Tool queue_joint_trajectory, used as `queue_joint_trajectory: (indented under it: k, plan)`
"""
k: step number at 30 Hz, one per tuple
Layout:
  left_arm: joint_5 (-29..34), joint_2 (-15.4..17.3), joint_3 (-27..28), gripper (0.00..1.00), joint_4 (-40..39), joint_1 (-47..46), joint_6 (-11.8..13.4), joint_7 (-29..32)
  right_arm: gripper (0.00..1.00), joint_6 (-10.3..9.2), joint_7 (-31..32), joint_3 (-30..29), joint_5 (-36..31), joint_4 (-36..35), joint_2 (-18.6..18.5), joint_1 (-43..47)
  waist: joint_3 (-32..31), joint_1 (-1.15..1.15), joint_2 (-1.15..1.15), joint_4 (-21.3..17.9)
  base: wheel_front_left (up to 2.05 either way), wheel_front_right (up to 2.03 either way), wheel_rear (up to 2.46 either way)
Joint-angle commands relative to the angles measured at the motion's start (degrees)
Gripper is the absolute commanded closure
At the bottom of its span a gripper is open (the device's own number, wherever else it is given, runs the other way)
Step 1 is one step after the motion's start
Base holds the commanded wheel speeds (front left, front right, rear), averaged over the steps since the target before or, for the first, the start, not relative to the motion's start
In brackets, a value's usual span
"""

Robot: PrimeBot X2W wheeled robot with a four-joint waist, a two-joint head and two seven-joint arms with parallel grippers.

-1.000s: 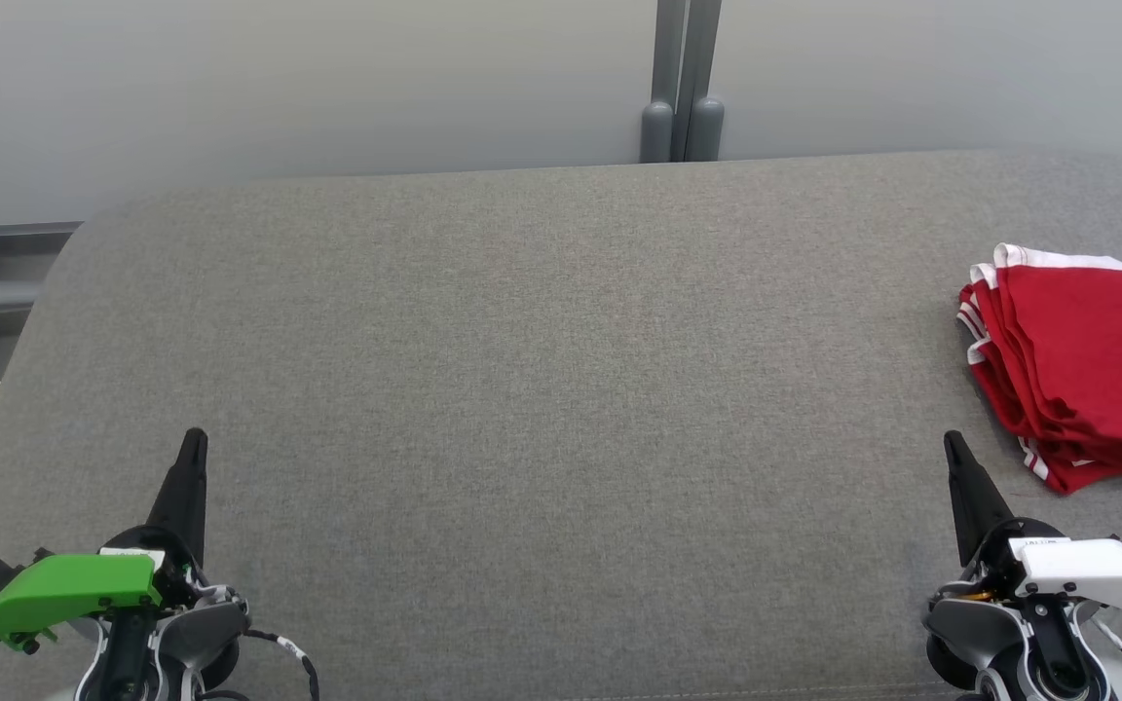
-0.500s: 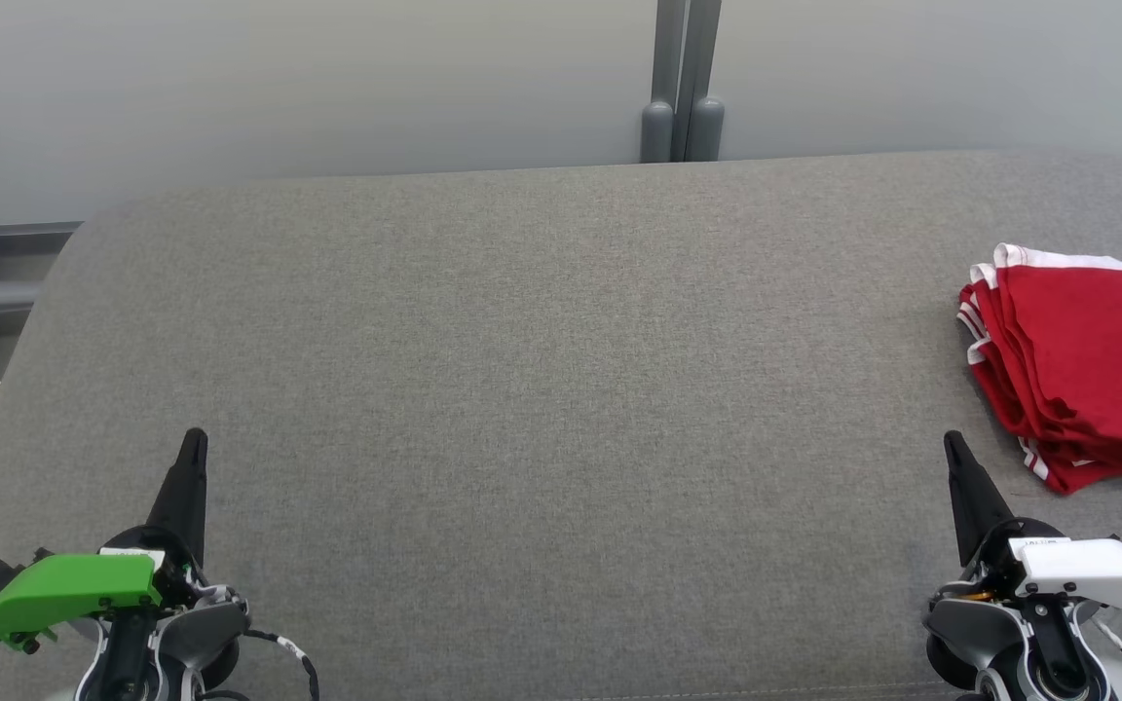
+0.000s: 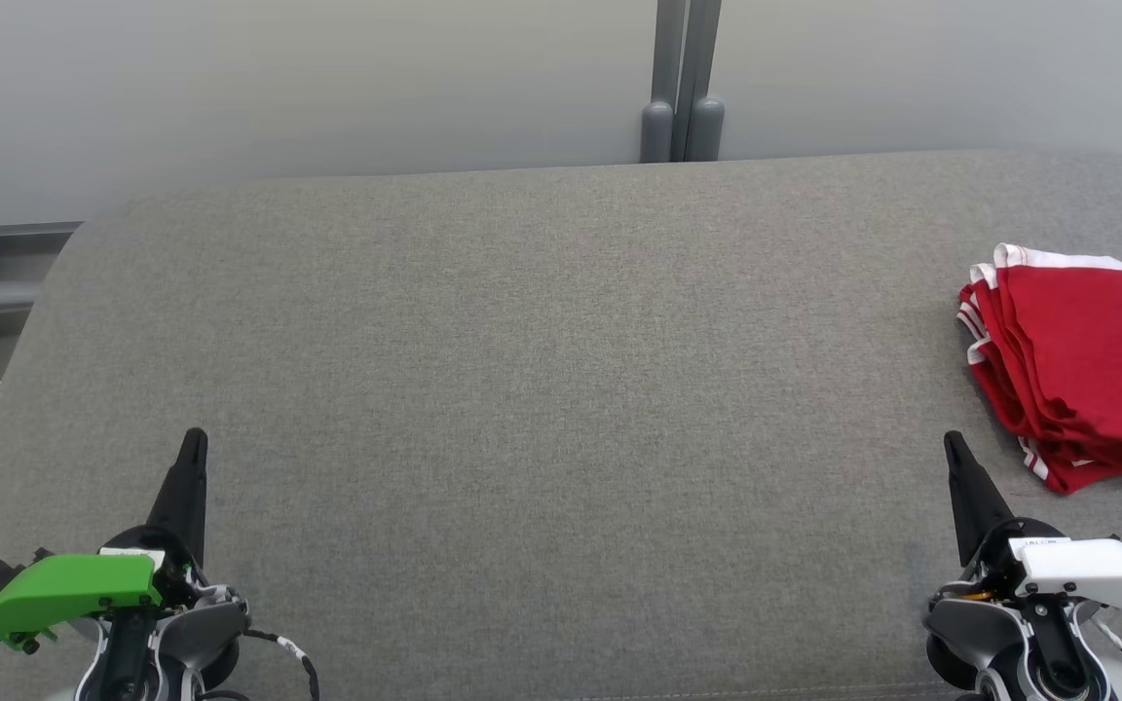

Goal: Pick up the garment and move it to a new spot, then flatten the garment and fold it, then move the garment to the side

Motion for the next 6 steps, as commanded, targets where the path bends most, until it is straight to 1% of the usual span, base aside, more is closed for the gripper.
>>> queue_joint_trajectory:
  k: [1,6]
  plan:
    - [-0.69,0.06,0.21,1.0,-0.2,-0.95,-0.35,0.17,1.0,0.02,0.17,-0.12,0.34,-0.22,-0.24,-0.19,0.0,0.0,0.0,0.0,0.0,0.0,0.0]
    - [-0.68,0.06,0.21,1.0,-0.21,-0.95,-0.35,0.17,1.0,0.02,0.17,-0.12,0.34,-0.22,-0.24,-0.19,0.0,0.0,0.0,0.0,0.0,0.0,0.0]
